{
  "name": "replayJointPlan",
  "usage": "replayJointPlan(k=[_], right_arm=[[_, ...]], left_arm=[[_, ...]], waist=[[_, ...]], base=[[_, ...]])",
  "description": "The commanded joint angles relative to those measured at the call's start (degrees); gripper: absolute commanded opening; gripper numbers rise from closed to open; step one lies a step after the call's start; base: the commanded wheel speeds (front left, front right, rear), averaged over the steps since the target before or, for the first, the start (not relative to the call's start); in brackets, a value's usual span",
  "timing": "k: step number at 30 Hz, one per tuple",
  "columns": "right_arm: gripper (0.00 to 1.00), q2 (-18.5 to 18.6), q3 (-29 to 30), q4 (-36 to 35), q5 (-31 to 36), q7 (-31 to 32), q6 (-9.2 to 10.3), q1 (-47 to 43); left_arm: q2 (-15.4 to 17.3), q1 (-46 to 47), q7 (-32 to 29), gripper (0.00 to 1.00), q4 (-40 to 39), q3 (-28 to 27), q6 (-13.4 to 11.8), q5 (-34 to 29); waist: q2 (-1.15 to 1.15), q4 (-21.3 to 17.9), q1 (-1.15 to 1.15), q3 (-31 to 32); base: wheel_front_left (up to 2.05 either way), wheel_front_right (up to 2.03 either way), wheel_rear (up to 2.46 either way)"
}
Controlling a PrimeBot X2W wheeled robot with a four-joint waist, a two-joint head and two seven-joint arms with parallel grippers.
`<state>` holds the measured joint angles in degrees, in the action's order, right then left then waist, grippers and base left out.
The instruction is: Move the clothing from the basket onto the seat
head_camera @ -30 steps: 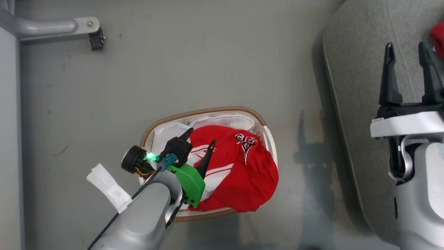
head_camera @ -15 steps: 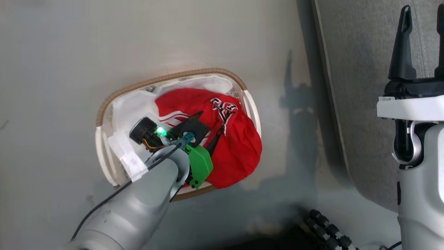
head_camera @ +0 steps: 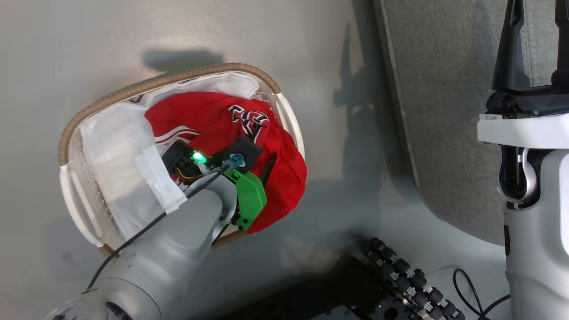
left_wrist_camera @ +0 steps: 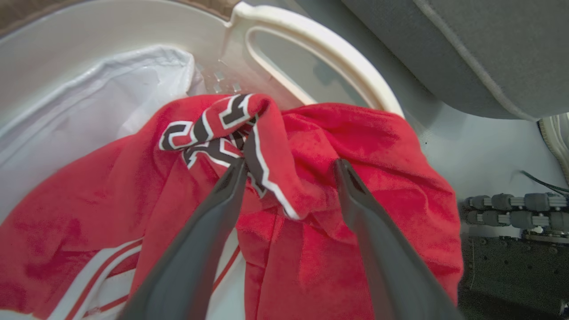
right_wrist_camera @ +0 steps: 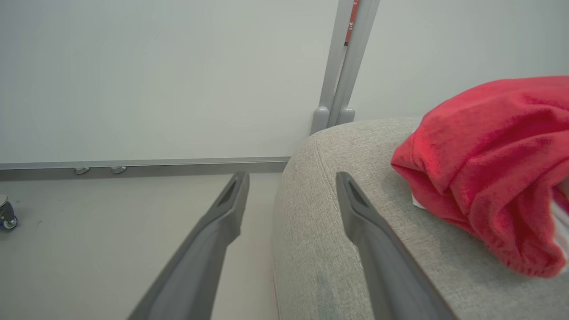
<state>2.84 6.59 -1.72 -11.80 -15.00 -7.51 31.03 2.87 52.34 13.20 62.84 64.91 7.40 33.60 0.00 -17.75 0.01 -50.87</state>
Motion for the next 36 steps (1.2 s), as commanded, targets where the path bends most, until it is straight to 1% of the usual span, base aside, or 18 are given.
replayJointPlan(k=[1,2,3,4,5,9,11,14,16,22,25,29,36], right_arm=[[1.00,0.10,-0.09,-0.41,-0.36,-0.28,0.04,0.38],[1.00,0.09,-0.16,-0.52,-0.37,-0.28,0.04,0.26],[1.00,0.10,-0.19,-0.64,-0.31,-0.28,0.04,0.05],[1.00,0.10,-0.17,-0.72,-0.14,-0.28,0.04,-0.25],[1.00,0.09,-0.11,-0.76,0.05,-0.28,0.04,-0.55],[1.00,0.10,0.03,-0.15,0.82,-0.28,0.04,-0.91],[1.00,0.11,-0.30,0.36,1.47,-0.28,0.04,-1.15],[1.00,0.12,-0.37,1.00,2.18,-0.28,0.04,-1.40],[1.00,0.12,-0.26,1.43,2.72,-0.28,0.04,-1.67],[1.00,0.15,-0.48,3.22,5.32,-0.28,0.04,-3.50],[1.00,0.15,-0.90,4.48,6.73,-0.28,0.05,-4.87],[1.00,0.16,-1.42,6.20,8.47,-0.28,0.04,-6.94],[1.00,0.16,-3.03,9.52,10.08,-0.28,0.04,-11.09]], left_arm=[[0.44,1.14,-0.14,1.00,0.55,0.30,0.15,1.03],[0.42,1.28,-0.15,0.90,0.82,0.48,0.15,1.40],[0.42,1.49,-0.14,0.47,1.03,0.64,0.15,1.89],[0.42,1.74,-0.05,0.11,1.16,0.86,0.15,2.53],[0.41,1.91,0.19,0.00,1.04,1.10,0.15,3.16],[0.38,1.76,1.11,0.00,0.03,2.01,0.15,4.49],[0.66,1.35,1.67,0.00,-1.06,2.75,0.15,4.98],[1.48,0.60,2.06,0.00,-2.95,2.43,0.14,5.38],[2.46,0.36,2.04,0.00,-5.65,0.81,0.14,4.59],[6.62,-4.33,2.02,0.00,-15.87,-5.99,-1.53,0.80],[8.58,-8.05,2.03,0.00,-21.15,-9.57,-2.40,-1.77],[10.42,-12.41,2.03,0.00,-27.10,-13.78,-2.97,-5.02],[12.98,-18.18,2.04,0.00,-35.14,-18.57,-2.63,-10.14]], waist=[[0.00,-1.31,-0.01,-1.11],[0.00,-1.43,-0.01,-1.15],[0.00,-1.53,-0.01,-1.17],[0.00,-1.58,-0.01,-1.14],[0.00,-1.54,-0.01,-1.03],[0.00,-0.77,-0.01,-0.09],[0.00,0.31,-0.01,1.29],[0.00,1.75,-0.01,3.34],[0.00,2.87,-0.01,4.99],[0.00,6.53,-0.01,11.44],[0.00,8.59,-0.01,15.53],[0.00,11.11,-0.01,20.87],[0.00,14.67,-0.01,30.22]], base=[[0.00,0.00,0.00],[0.00,0.00,0.00],[0.00,0.00,0.00],[0.00,0.00,0.00],[0.00,0.00,0.00],[0.00,0.00,0.00],[0.00,0.00,0.00],[0.00,0.00,0.00],[0.00,0.00,0.00],[0.00,0.00,0.00],[0.00,0.00,0.00],[0.00,0.00,0.00],[0.00,0.00,0.00]])
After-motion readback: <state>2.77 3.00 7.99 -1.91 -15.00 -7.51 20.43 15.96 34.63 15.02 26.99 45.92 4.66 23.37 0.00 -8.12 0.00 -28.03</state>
